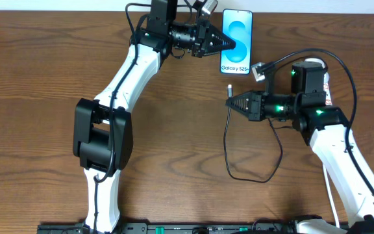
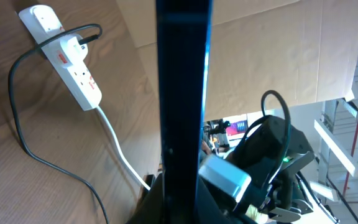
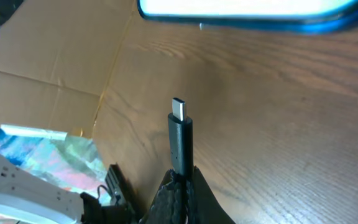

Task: Plug charger to phone and switch on socket

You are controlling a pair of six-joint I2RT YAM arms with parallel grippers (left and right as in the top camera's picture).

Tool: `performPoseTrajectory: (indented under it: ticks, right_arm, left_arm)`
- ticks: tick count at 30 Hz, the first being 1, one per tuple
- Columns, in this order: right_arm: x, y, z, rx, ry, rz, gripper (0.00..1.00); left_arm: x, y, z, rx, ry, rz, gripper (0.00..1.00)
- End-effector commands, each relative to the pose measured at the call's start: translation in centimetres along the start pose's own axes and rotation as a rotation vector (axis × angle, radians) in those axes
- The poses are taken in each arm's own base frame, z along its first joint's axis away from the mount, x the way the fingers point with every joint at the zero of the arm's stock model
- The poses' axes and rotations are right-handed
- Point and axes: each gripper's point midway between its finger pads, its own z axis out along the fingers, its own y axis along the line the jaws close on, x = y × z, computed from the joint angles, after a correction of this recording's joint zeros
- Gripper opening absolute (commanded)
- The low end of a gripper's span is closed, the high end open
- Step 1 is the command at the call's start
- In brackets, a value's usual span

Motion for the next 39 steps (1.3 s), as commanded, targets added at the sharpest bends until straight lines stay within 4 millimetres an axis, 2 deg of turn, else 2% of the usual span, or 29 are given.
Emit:
performPoseTrajectory:
  ticks: [1,5,26,39]
  right_arm:
    - [-1.8,0.7,-0.5,0.025,-0.041,-0.032,0.01]
    - [-2.4,0.7,-0.7,0.047,-0.059,-0.026,0.01]
    - [-3.1,0.6,-0.8,0.059,-0.087,0.019,0.01]
    - [-2.8,1.6,-0.7,0.0,-0.068,0.054,0.01]
  left_arm:
    - [-0.3,-3.8,-0.8,0.031,0.005,0.113,0.07]
    - [-0.1,-4.0,-0.9,0.042,0.018,0.113,0.07]
    - [0.6,-4.5,-0.9,0.075,0.055,0.114,0.07]
    - [0.7,-4.5,-0.9,0.077,0.058,0.113,0.07]
